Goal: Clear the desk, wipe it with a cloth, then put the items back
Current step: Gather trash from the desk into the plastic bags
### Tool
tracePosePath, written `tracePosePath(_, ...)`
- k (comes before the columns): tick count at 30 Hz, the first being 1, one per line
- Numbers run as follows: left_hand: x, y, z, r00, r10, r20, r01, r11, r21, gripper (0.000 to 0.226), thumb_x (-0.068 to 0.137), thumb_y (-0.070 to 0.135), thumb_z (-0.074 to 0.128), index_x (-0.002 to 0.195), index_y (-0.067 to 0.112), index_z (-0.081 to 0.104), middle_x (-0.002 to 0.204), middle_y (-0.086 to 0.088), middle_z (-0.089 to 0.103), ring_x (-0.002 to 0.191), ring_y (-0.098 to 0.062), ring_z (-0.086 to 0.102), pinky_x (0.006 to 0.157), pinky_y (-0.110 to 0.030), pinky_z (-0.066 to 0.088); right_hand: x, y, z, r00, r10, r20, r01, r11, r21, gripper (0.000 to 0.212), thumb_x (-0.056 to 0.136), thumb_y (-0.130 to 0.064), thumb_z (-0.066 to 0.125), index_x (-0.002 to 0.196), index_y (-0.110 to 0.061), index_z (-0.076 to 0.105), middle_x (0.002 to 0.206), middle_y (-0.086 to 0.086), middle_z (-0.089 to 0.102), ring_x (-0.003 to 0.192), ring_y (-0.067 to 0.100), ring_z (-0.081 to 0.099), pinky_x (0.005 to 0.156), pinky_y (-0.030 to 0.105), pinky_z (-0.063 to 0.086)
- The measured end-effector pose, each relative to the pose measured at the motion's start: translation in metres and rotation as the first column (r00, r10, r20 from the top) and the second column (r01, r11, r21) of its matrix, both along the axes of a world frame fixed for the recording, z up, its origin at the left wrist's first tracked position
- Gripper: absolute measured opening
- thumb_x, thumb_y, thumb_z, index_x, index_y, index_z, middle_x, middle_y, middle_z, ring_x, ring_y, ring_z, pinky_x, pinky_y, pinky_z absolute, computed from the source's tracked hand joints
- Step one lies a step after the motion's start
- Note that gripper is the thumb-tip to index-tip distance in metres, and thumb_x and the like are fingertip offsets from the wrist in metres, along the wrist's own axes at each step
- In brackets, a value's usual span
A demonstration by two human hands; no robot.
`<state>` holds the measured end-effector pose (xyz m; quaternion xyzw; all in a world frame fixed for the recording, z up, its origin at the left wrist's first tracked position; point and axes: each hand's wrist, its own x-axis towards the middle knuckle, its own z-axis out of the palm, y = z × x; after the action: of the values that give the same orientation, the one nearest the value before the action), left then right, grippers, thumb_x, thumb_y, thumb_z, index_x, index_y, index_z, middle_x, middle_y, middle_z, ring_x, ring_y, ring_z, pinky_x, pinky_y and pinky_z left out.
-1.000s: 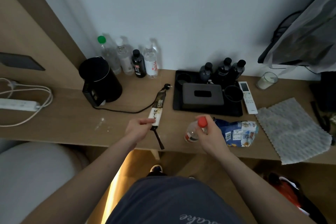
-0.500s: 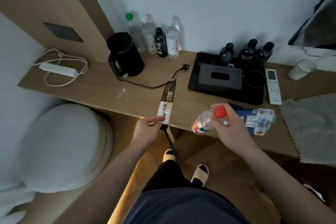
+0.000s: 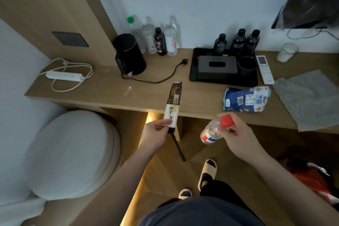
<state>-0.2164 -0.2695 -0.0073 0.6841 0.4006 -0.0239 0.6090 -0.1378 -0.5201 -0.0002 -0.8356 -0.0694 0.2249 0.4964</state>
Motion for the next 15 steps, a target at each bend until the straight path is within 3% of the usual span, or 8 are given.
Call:
tracePosePath(2,-0.020,0.002,-0.003,1.000,-0.017,0.004,0.017,1.000,0.000,0.021,0.101,0.023,0.063,0.111,0.036,0.078,0.136,0.000,0.060,0.095,-0.006,0.059,0.049,-0.006,0.047,-0.025,-0.006,-0.001,1.000,-0.020,-0.016,0.020,1.000,-0.007,0.029,0.100,-0.027,0.064,0.127,-0.035,0.058,0.117,-0.019,0.060,0.110,0.003,0.058,0.084,0.021,0.051)
tracePosePath(8,-0.083,-0.003,-0.016,0.999,-0.036,-0.028,0.036,0.999,-0.033,0.021,0.101,0.026,0.065,0.113,0.037,0.077,0.137,-0.001,0.062,0.090,-0.003,0.062,0.052,-0.011,0.050,-0.095,-0.031,-0.009,0.991,-0.105,-0.086,0.099,0.993,-0.069,0.030,0.098,-0.024,0.067,0.124,-0.036,0.059,0.121,-0.013,0.060,0.111,0.006,0.057,0.078,0.016,0.047)
tracePosePath(15,-0.103,-0.042,-0.017,0.987,-0.144,-0.074,0.142,0.989,-0.033,0.024,0.102,0.024,0.061,0.112,0.040,0.077,0.140,-0.003,0.060,0.089,-0.007,0.063,0.053,-0.014,0.049,-0.143,-0.077,-0.024,0.969,-0.240,-0.060,0.233,0.967,-0.108,0.035,0.094,-0.022,0.072,0.126,-0.033,0.063,0.125,-0.008,0.058,0.111,0.006,0.057,0.085,0.020,0.052)
